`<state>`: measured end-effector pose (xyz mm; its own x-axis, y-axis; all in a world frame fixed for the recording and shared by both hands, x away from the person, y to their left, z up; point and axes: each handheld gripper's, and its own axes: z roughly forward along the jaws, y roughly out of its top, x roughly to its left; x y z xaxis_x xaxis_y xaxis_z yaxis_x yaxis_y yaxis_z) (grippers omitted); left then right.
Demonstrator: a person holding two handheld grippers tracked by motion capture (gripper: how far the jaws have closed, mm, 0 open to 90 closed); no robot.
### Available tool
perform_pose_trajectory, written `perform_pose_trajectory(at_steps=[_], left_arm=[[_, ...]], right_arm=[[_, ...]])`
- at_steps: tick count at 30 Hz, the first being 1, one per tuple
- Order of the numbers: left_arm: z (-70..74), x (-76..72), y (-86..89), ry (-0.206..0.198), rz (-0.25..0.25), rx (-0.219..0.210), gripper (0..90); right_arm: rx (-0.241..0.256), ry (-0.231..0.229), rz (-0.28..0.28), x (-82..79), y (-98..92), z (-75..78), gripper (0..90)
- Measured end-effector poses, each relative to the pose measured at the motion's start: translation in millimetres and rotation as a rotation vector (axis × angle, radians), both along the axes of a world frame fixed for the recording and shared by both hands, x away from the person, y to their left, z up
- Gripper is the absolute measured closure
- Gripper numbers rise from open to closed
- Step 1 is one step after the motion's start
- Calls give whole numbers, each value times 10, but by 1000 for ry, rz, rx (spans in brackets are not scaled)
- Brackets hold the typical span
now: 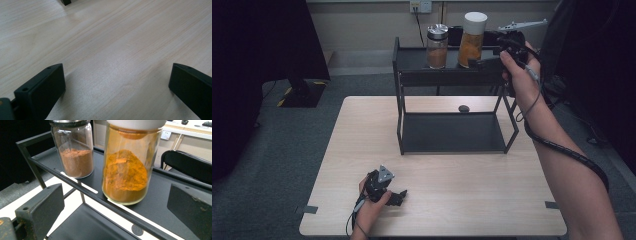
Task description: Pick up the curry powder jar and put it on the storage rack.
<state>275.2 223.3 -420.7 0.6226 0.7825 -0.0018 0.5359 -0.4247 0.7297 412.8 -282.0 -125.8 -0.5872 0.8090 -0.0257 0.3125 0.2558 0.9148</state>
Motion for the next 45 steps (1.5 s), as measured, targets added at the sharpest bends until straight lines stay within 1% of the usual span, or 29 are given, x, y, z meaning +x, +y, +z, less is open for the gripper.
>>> perform_pose_trajectory(at_steps=[11,14,20,28,30,37,40,43,45], left_arm=[[0,0,0,0,0,0,0],[0,0,0,0,0,0,0],[0,0,0,0,0,0,0],[-1,-1,0,-1,0,0,0],[-1,0,0,-1,0,0,0],[-1,-1,0,-1,0,0,0],[-1,-1,0,-1,0,0,0],[-2,-1,0,-1,0,0,0],[-3,-1,1,-2,0,0,0]], right_arm=[[-15,14,26,-49,21,-121,2],[-9,15,41,-71,18,-174,2],[-13,19,63,-108,22,-278,2],[-14,28,84,-133,-28,-401,4],[-7,30,84,-140,-52,-429,4],[-12,33,85,-172,-95,-512,4],[-5,38,93,-177,-115,-574,5],[-12,43,100,-186,-114,-634,6],[-26,44,104,-198,-95,-668,9]])
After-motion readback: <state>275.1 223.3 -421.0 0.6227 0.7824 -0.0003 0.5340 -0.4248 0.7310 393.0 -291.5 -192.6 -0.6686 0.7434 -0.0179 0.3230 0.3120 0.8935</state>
